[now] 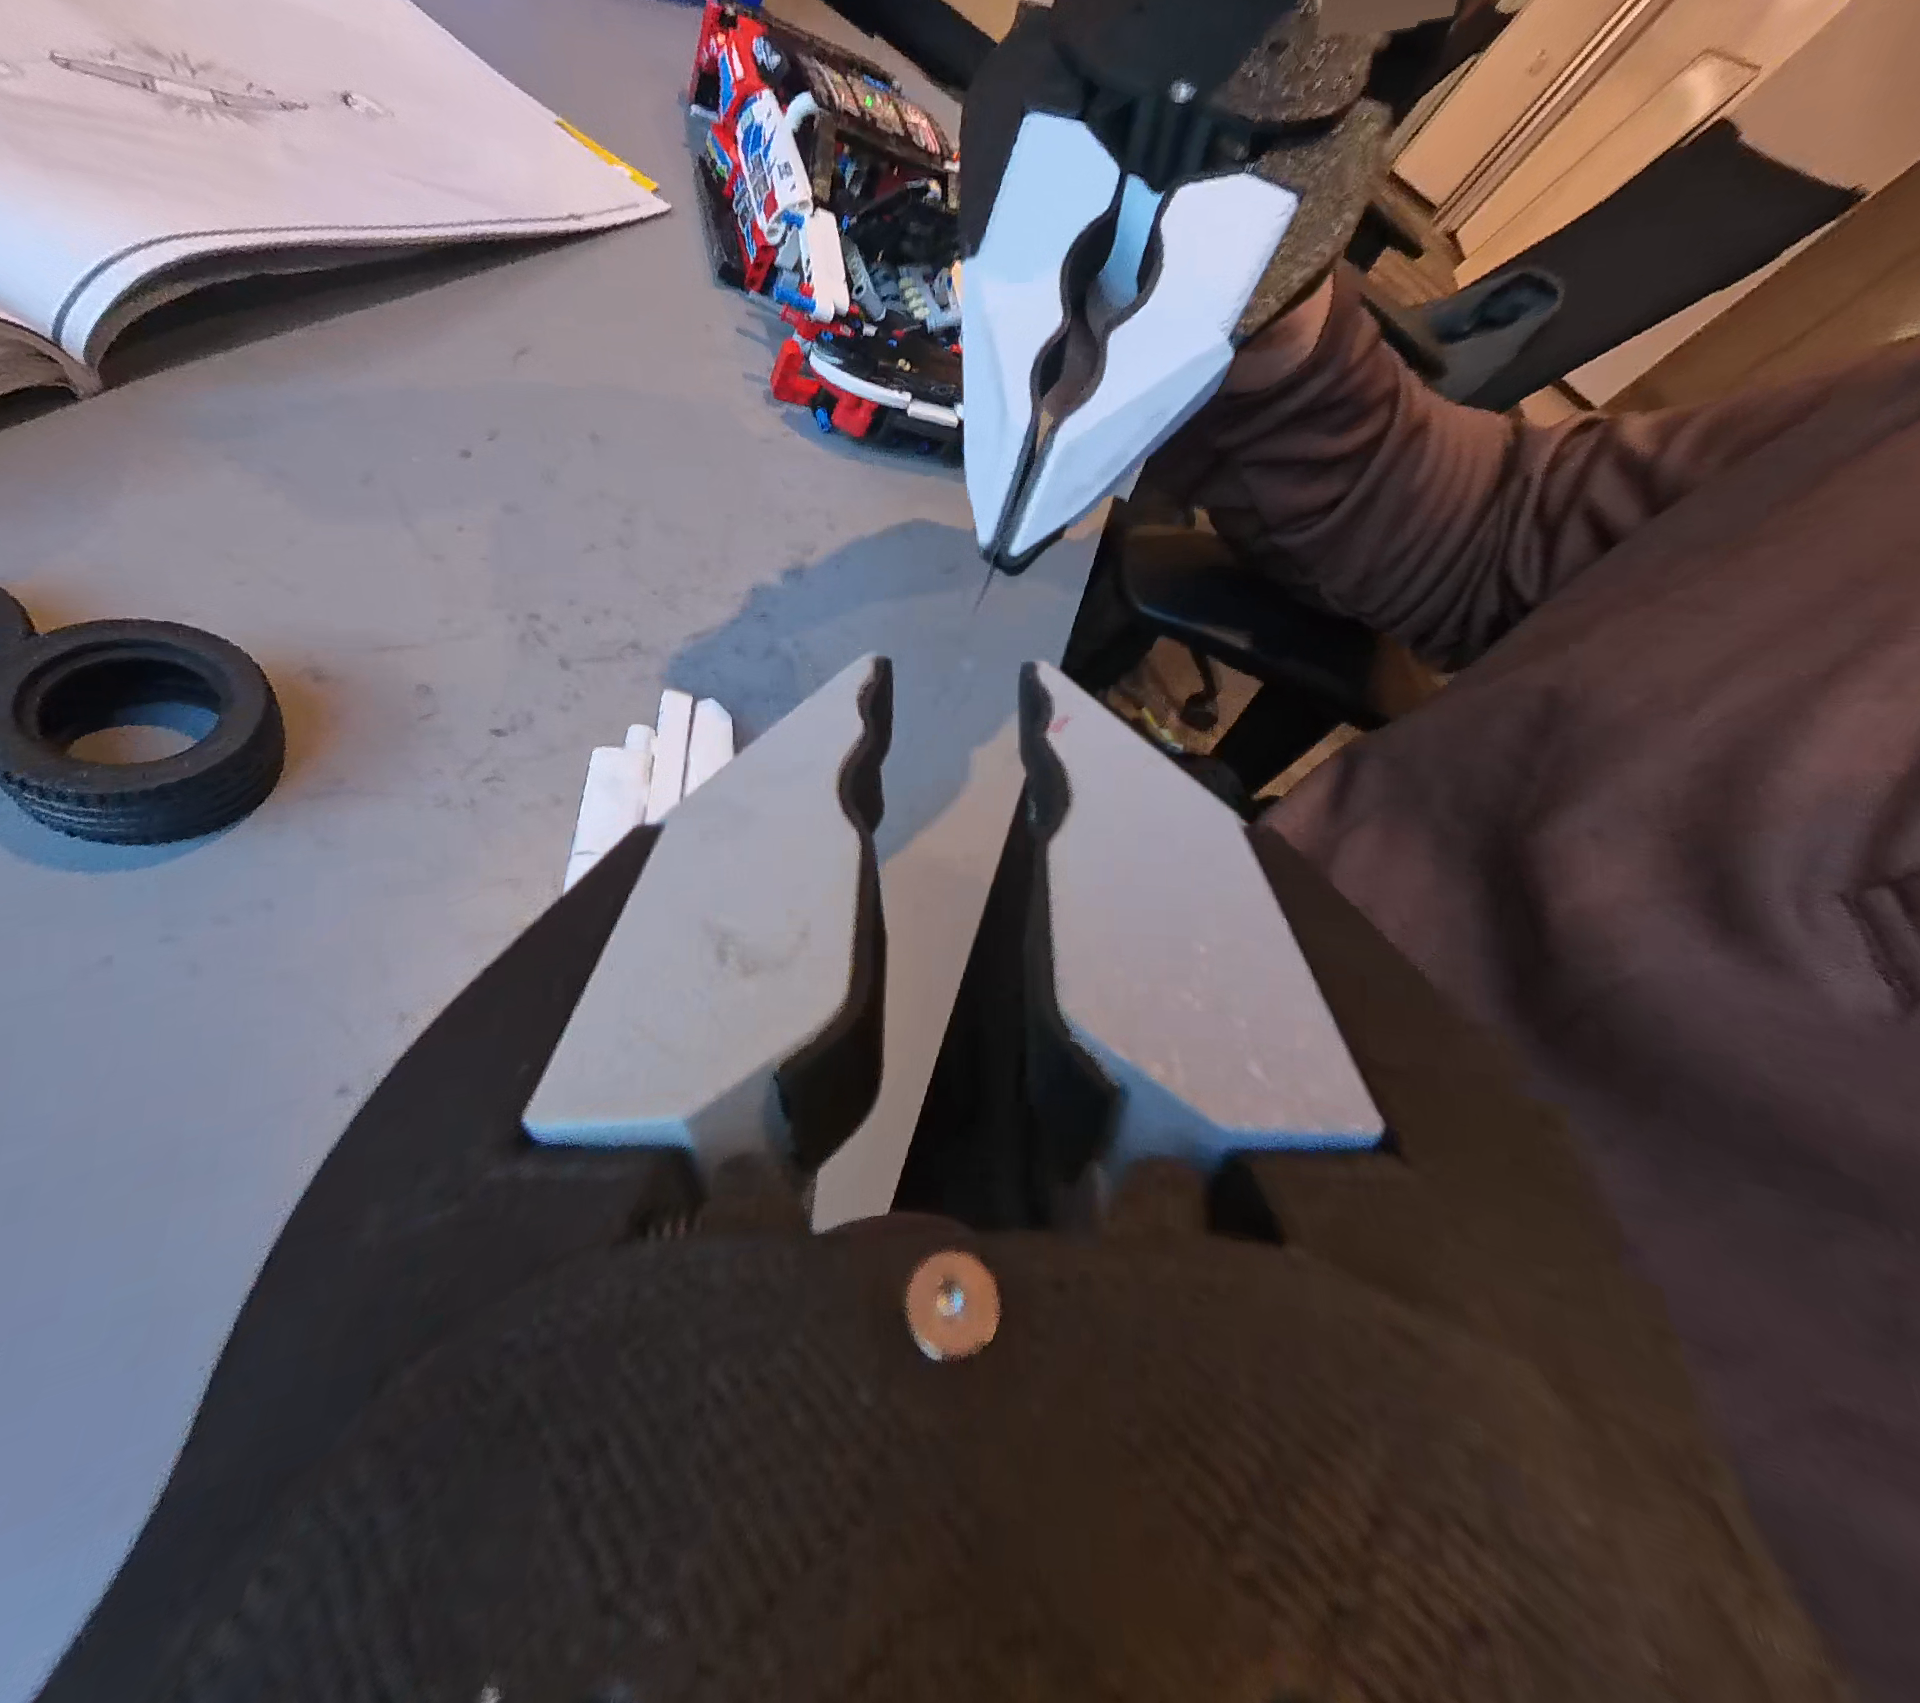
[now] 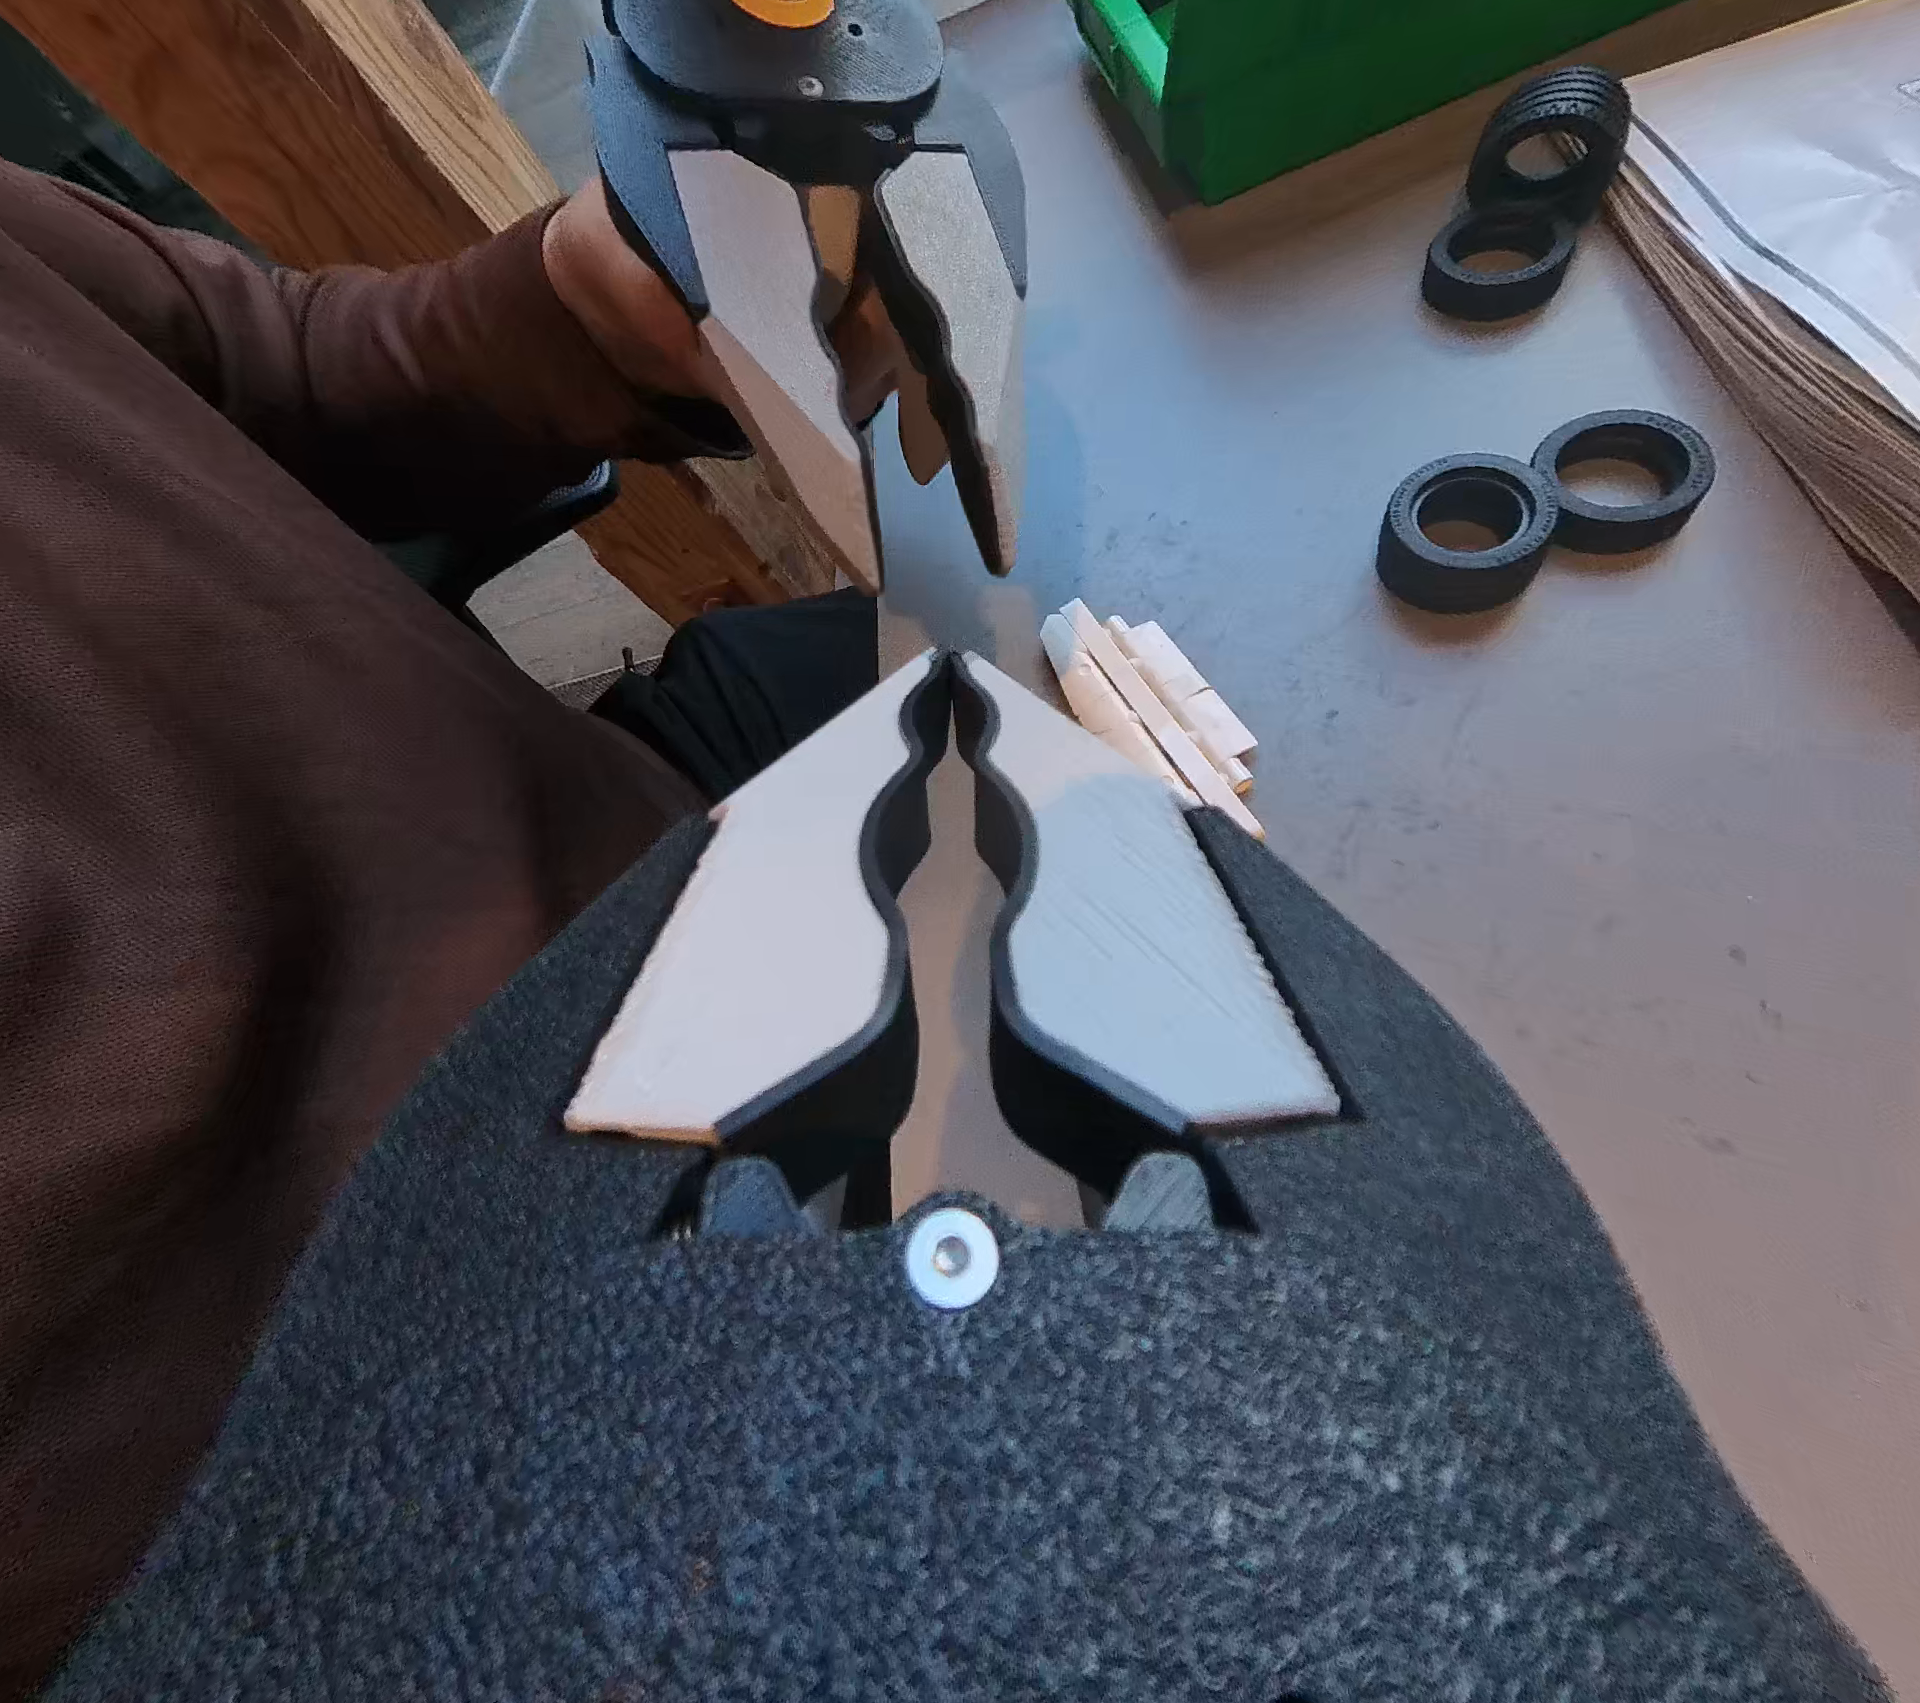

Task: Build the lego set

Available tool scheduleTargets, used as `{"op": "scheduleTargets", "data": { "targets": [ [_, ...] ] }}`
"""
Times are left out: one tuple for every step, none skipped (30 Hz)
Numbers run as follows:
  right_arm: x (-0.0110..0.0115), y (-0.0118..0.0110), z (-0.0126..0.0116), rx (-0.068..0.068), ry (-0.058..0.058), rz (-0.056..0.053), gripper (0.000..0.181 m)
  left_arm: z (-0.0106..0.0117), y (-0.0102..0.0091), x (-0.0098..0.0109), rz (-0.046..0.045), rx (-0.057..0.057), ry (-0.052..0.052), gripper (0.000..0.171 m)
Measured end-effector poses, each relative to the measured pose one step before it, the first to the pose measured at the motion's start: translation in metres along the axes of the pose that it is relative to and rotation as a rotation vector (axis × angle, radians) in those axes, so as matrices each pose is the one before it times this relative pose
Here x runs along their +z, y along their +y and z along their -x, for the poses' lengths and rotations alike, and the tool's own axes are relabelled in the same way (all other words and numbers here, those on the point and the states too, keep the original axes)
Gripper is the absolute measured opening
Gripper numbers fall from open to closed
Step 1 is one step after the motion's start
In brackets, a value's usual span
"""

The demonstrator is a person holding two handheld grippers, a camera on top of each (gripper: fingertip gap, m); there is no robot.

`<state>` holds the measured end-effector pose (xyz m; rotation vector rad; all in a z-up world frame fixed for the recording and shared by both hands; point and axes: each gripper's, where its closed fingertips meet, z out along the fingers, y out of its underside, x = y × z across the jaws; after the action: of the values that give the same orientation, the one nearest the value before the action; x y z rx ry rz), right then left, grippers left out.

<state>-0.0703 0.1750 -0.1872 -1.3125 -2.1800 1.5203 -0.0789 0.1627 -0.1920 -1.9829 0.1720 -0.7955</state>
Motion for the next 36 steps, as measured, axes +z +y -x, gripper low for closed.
{"op": "scheduleTargets", "data": {
  "targets": [
    [0.00042,0.00024,0.00024,-0.0039,-0.0002,0.0065,0.0,-0.00062,0.00169,0.00286,0.01761,0.0026,0.0021,0.02],
    [0.00084,0.0004,0.00044,-0.0037,-0.0013,0.008,0.0,-0.00172,0.00118,0.0033,0.01494,0.0,0.0084,0.02],
    [0.00108,0.00058,0.00055,-0.0052,-0.0009,0.0091,0.0,-0.0021,0.00098,0.00326,0.01366,0.0012,0.0104,0.02],
    [0.00116,0.00069,0.00052,-0.0071,0.0017,0.0092,0.0,-0.00052,0.00082,0.00288,0.01318,0.0026,0.0013,0.019],
    [0.00122,0.00108,0.00042,-0.0068,0.0018,0.0104,0.0,0.00022,0.0002,0.00217,0.00914,0.007,-0.0037,0.018],
    [0.00117,0.00125,0.00067,-0.0056,0.0009,0.0108,0.0,-0.00017,-0.00037,0.00142,0.00396,0.0077,-0.0012,0.016],
    [0.00095,0.00115,0.00036,-0.0049,0.0015,0.0084,0.0,-0.00022,-0.00062,0.00105,0.00197,0.0045,0.0003,0.013],
    [0.00072,0.00089,0.00036,-0.0031,0.001,0.0064,0.0,-0.00026,-0.00056,0.0008,0.00133,0.0034,0.0014,0.009],
    [0.00049,0.00091,0.00027,-0.0011,0.0003,0.005,0.0,-0.00063,-0.00035,0.00074,-0.00001,0.0034,0.0045,0.003],
    [0.00016,0.00033,-0.00018,-0.0001,0.0014,0.0018,0.0,-0.00015,-0.0004,0.00064,-0.00066,0.0009,0.0019,0.0],
    [-0.00003,0.00013,-0.00016,0.0007,0.0008,0.0002,0.0,0.00086,-0.00021,0.00051,-0.00074,-0.0027,-0.0041,0.0],
    [-0.00025,0.00009,-0.00011,0.0006,0.0003,0.001,0.0,0.00025,-0.00019,0.00024,-0.00158,-0.0015,0.001,0.0],
    [-0.00035,0.00001,-0.00029,-0.0007,0.0019,0.0001,0.0,0.00017,-0.00057,0.00012,-0.00481,-0.0045,0.0029,0.0],
    [-0.00033,-0.00022,-0.0002,-0.0008,0.0014,-0.0009,0.0,-0.00036,-0.00058,-0.00006,-0.0055,-0.0067,0.0072,0.0],
    [-0.00035,-0.00032,0.00013,-0.0002,-0.0008,-0.0006,0.0,-0.00039,-0.00046,-0.00017,-0.00499,-0.0067,0.0071,0.0],
    [-0.00034,-0.00016,-0.00017,-0.0011,0.0007,-0.0001,0.0,-0.00025,-0.00024,-0.0001,-0.00365,-0.0063,0.0064,0.0],
    [-0.00016,-0.00017,-0.00038,-0.0022,0.0032,0.0002,0.0,-0.00058,0.00002,0.00003,-0.0008,-0.0025,0.0059,0.0],
    [0.0,-0.00008,-0.00063,-0.0014,0.0031,0.0008,0.0,-0.00029,0.00013,0.00019,-0.00039,0.0021,0.0016,0.0],
    [0.00017,-0.00005,-0.00087,0.0,0.0038,0.0006,0.0,-0.00033,0.00017,0.00038,0.00046,0.0044,-0.0004,0.0],
    [0.00029,-0.00033,-0.00164,0.0007,0.0083,-0.0023,0.0,0.00053,-0.00095,0.00017,-0.00681,0.0069,-0.0079,0.0],
    [-0.00013,-0.00125,-0.00238,0.0016,0.0114,-0.0083,0.0,0.00257,-0.00187,-0.00046,-0.01432,0.0101,-0.0216,0.0],
    [-0.0007,-0.00203,-0.00231,0.0023,0.0101,-0.0134,0.0,0.00249,-0.00253,-0.00076,-0.02114,0.0052,-0.017,0.0],
    [-0.00135,-0.00298,-0.00206,0.0037,0.0073,-0.019,0.0,0.00106,-0.00422,-0.00116,-0.03303,-0.0081,-0.0021,0.0],
    [-0.00203,-0.0045,-0.00147,0.0064,0.0029,-0.0275,0.001,0.00032,-0.00536,-0.00167,-0.04361,-0.0149,0.0053,0.0],
    [-0.00239,-0.00545,-0.00037,0.0103,-0.0052,-0.0333,0.001,-0.0011,-0.00563,-0.0018,-0.04729,-0.0164,0.0141,0.0],
    [-0.00263,-0.00579,0.00037,0.0141,-0.0118,-0.0368,0.001,-0.0021,-0.006,-0.0017,-0.0483,-0.0178,0.019,0.0],
    [-0.0024,-0.00616,0.00076,0.018,-0.015,-0.0399,0.001,-0.00215,-0.00593,-0.0015,-0.0455,-0.0132,0.0165,0.0],
    [-0.00185,-0.00562,0.00086,0.018,-0.0152,-0.0389,0.001,-0.00139,-0.00503,-0.00117,-0.03732,-0.0056,0.0093,0.0],
    [-0.00107,-0.00458,0.0004,0.0099,-0.0087,-0.0325,0.002,-0.00099,-0.00188,0.00005,-0.01324,-0.004,0.0049,0.0],
    [-0.00111,-0.00439,-0.0031,-0.0015,0.0226,-0.0307,0.015,-0.00001,0.00377,0.00161,0.02378,0.001,-0.0014,0.0],
    [-0.00289,-0.00586,-0.00602,-0.0159,0.0476,-0.0363,0.019,0.00072,0.0074,0.00278,0.03987,0.0115,-0.0097,0.0],
    [-0.00452,-0.00709,-0.0038,-0.0246,0.0345,-0.0384,0.014,-0.00023,0.00474,0.00234,0.01529,0.014,-0.0095,0.0],
    [-0.00462,-0.00689,-0.00065,-0.0185,0.0105,-0.0324,0.01,-0.00139,0.0017,0.00082,-0.00506,0.0009,0.0011,0.0],
    [-0.00382,-0.00497,0.00154,-0.0049,-0.0087,-0.0187,0.011,-0.00087,-0.00236,-0.00118,-0.028,-0.0086,0.0048,0.0],
    [-0.00297,-0.00309,0.00134,0.0061,-0.0106,-0.0123,0.014,-0.00045,-0.00913,-0.00427,-0.07056,-0.0052,0.0077,0.0],
    [-0.0025,-0.00195,-0.00089,0.0131,0.0055,-0.0162,0.015,-0.00051,-0.01462,-0.00706,-0.10248,-0.0094,0.0119,0.0]
  ]
}}
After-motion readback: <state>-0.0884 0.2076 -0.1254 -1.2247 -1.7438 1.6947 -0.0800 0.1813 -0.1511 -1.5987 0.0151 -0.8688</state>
